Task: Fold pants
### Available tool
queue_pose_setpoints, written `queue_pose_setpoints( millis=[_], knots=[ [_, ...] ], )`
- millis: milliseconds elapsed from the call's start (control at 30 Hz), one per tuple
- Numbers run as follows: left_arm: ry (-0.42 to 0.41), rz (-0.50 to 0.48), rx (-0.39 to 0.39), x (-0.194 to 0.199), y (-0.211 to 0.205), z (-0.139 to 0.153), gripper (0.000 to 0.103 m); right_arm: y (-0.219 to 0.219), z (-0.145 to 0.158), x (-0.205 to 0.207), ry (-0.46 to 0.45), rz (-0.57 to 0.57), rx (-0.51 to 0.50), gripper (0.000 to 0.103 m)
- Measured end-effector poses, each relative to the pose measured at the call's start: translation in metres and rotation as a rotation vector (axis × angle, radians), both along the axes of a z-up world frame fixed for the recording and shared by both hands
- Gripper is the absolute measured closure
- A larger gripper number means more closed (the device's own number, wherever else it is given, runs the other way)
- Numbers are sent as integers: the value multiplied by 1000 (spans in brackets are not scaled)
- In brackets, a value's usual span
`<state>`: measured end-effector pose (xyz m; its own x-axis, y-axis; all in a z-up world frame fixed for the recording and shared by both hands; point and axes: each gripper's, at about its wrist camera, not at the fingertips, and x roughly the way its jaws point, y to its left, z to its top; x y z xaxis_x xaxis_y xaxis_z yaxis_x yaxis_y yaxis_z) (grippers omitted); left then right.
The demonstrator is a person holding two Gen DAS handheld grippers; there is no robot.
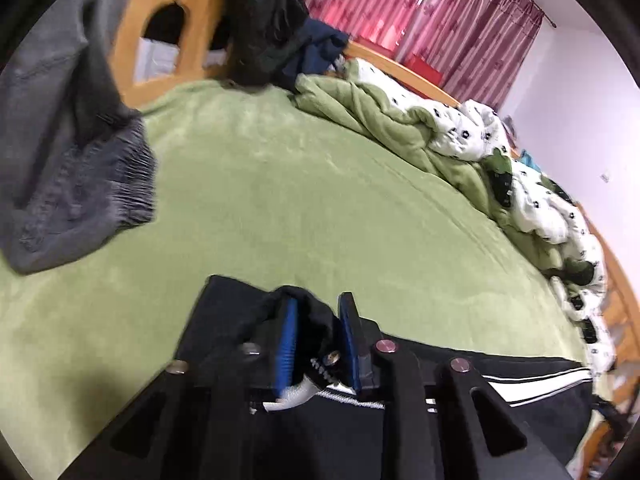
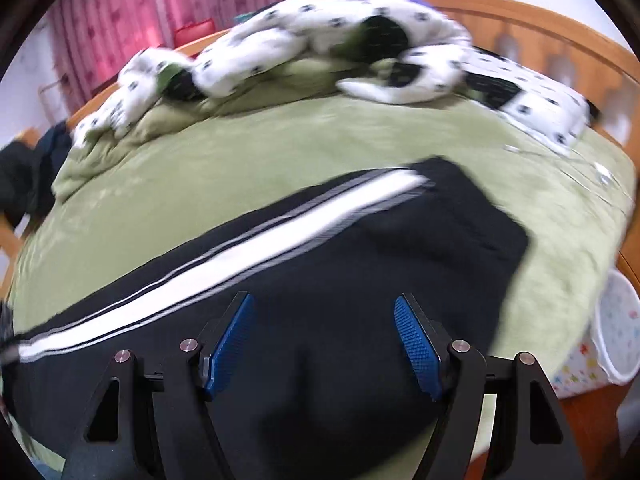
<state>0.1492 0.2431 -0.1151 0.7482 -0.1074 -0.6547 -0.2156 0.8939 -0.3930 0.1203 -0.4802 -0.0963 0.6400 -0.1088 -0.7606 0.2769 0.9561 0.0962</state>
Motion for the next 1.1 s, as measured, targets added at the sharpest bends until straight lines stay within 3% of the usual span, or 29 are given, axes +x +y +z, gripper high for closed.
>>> queue_pose_setpoints(
  millis=[33,67,100,367,467,533,567,600,700,800,967,1033,1067,1100],
  knots=[
    [19,-10,-4,6,4,-2,59,13,-4,8,7,29,-9,31],
    [21,-11,3,7,5,-3,40,20,-6,13,12,46,-12,31],
    [22,-3,20,4,7,-4,32,30,-10,20,20,66,-14,31],
    [59,10,123,-10,13,-27,31,81,-25,50,36,168,-30,31],
    [93,34,132,2,16,-35,36,99,-27,64,31,220,-35,31],
    [110,15,104,13,18,-38,60,115,-27,76,32,293,-42,31],
    [134,23,125,19,17,-40,80,122,-27,81,31,324,-46,31],
    [143,33,146,22,18,-42,87,131,-26,86,24,372,-49,31],
    [138,51,97,25,27,-48,87,157,-23,98,-19,486,-74,31],
    [145,61,101,22,26,-52,87,179,-28,112,-30,587,-121,31],
    [124,60,149,12,19,-50,87,199,-60,127,106,748,-158,32],
    [114,56,151,8,19,-50,87,203,-71,121,131,802,-210,37],
    [111,57,147,8,20,-49,87,203,-71,119,126,815,-230,47],
    [108,57,142,7,20,-50,87,205,-71,116,123,834,-234,71]
  ],
)
